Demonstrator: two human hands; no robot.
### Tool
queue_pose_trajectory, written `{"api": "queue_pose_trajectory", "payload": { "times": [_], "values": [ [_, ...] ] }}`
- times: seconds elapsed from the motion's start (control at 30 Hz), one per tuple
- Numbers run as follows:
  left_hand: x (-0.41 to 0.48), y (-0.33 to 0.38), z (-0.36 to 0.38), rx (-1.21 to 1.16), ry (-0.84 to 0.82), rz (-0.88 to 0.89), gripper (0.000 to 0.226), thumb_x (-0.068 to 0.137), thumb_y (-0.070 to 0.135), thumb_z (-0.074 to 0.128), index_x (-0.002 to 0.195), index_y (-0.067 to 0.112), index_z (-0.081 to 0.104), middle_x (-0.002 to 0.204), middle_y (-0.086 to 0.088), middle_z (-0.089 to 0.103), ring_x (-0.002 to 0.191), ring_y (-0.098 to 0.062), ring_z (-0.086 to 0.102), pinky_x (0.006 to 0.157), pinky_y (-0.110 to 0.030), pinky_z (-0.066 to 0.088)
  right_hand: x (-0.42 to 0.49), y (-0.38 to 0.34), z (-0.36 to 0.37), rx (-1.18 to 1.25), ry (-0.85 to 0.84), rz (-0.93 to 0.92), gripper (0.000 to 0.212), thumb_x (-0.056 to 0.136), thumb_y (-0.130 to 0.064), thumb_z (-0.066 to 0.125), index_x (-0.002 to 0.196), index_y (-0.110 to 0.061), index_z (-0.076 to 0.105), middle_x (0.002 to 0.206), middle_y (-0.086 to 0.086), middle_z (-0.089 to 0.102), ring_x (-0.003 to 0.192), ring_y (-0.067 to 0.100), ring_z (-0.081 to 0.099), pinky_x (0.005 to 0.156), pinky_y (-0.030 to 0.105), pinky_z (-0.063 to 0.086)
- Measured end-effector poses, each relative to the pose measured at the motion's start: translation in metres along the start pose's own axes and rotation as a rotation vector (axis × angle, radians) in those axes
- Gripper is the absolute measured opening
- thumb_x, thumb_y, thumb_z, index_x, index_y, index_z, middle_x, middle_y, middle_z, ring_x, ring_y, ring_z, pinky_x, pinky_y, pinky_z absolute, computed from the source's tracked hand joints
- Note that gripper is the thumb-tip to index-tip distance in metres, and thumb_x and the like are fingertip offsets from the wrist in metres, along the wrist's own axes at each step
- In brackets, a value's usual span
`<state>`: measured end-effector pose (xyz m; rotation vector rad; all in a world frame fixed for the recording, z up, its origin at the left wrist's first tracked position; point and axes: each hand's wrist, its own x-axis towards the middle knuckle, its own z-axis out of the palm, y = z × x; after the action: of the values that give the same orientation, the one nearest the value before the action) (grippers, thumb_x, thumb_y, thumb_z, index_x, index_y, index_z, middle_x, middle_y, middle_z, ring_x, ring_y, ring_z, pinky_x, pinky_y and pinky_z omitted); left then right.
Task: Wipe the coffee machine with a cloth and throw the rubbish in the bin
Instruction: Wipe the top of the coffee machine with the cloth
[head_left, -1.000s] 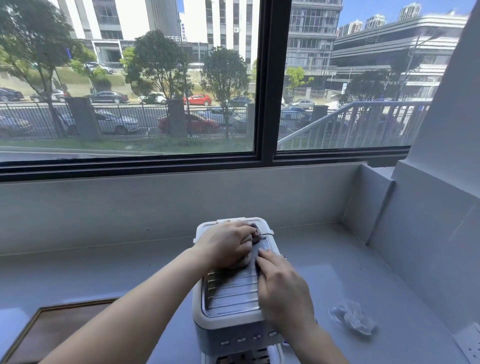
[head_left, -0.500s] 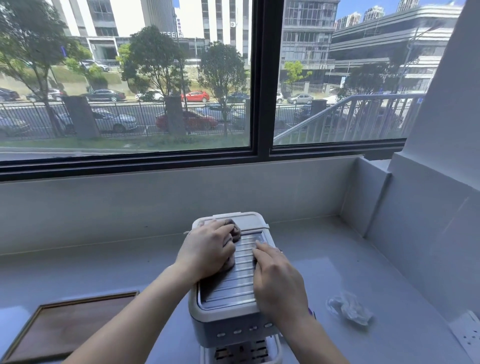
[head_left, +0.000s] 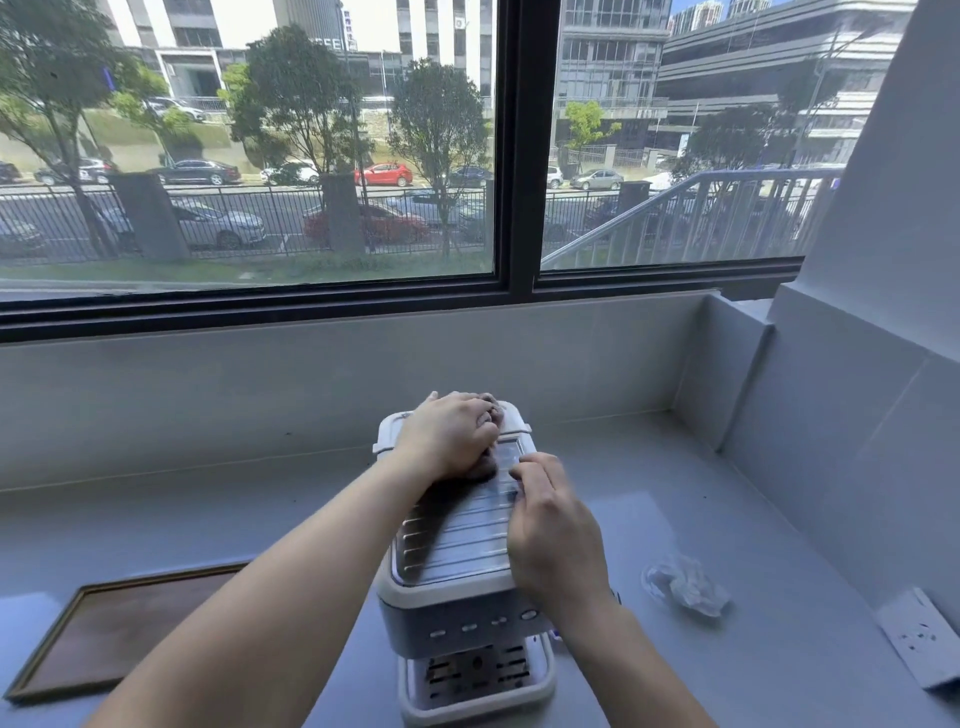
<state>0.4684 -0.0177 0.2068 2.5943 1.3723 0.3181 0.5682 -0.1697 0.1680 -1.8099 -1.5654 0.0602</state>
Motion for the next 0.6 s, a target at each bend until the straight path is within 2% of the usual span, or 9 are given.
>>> {"api": "queue_pose_trajectory", "payload": {
  "times": [0.1,0.2,0.27,0.37,0.47,0.53,0.6],
  "values": [
    [-0.028,-0.019,0.001,0.000,0.070,-0.060,0.036,0.094,0.027,0.042,0.125,0.025,0.061,0.147,0.002,0.051,0.140,-0.025,0.039,0.121,-0.044,0.018,0.000,0.002,0.003,-0.010,0.012,-0.019,0.016,0.096,-0.023,0.049,0.104,-0.019,0.062,0.134,-0.009,0.053,0.106,0.021,0.059,0.073,0.037,0.052],
    [-0.067,-0.022,0.000,-0.042,0.145,-0.039,0.045,0.089,0.033,0.037,0.125,0.024,0.062,0.146,0.005,0.052,0.138,-0.025,0.039,0.118,-0.039,0.024,0.000,0.004,0.005,-0.027,-0.019,-0.054,0.021,0.095,-0.037,0.051,0.101,-0.022,0.065,0.136,-0.012,0.054,0.120,0.013,0.053,0.083,0.032,0.051],
    [-0.093,-0.019,0.001,-0.070,0.168,-0.031,0.050,0.084,0.036,0.035,0.124,0.023,0.063,0.145,0.007,0.053,0.136,-0.022,0.040,0.116,-0.037,0.024,0.001,0.004,0.004,-0.061,-0.028,-0.087,0.023,0.093,-0.040,0.051,0.098,-0.023,0.065,0.130,-0.011,0.059,0.119,0.012,0.053,0.085,0.031,0.050],
    [-0.130,-0.009,0.003,-0.087,0.220,0.008,0.049,0.084,0.036,0.040,0.123,0.023,0.066,0.138,0.005,0.060,0.131,-0.022,0.048,0.114,-0.029,0.024,0.000,0.001,0.002,-0.123,-0.027,-0.145,0.023,0.092,-0.038,0.049,0.096,-0.022,0.065,0.119,-0.009,0.062,0.114,0.014,0.054,0.085,0.031,0.049],
    [-0.156,0.003,0.007,-0.092,0.302,0.056,0.043,0.081,0.034,0.046,0.113,0.021,0.070,0.123,0.004,0.069,0.112,-0.015,0.052,0.097,-0.020,0.030,0.006,-0.004,0.001,-0.260,-0.073,-0.186,0.021,0.094,-0.034,0.045,0.093,-0.019,0.060,0.111,-0.004,0.061,0.107,0.020,0.055,0.080,0.032,0.046],
    [-0.164,0.007,0.009,-0.106,0.327,0.037,0.042,0.080,0.033,0.051,0.115,0.022,0.071,0.124,0.007,0.068,0.113,-0.011,0.051,0.096,-0.022,0.036,0.012,-0.009,0.004,-0.321,-0.126,-0.186,0.019,0.096,-0.029,0.043,0.096,-0.018,0.057,0.110,0.001,0.057,0.106,0.023,0.052,0.081,0.035,0.046],
    [-0.171,0.009,0.012,-0.125,0.370,0.020,0.040,0.080,0.034,0.052,0.112,0.022,0.072,0.122,0.007,0.069,0.112,-0.013,0.057,0.095,-0.027,0.044,0.015,-0.010,0.007,-0.282,-0.147,-0.143,0.017,0.098,-0.023,0.042,0.099,-0.015,0.057,0.114,0.002,0.055,0.110,0.024,0.048,0.084,0.038,0.048]
  ]
}}
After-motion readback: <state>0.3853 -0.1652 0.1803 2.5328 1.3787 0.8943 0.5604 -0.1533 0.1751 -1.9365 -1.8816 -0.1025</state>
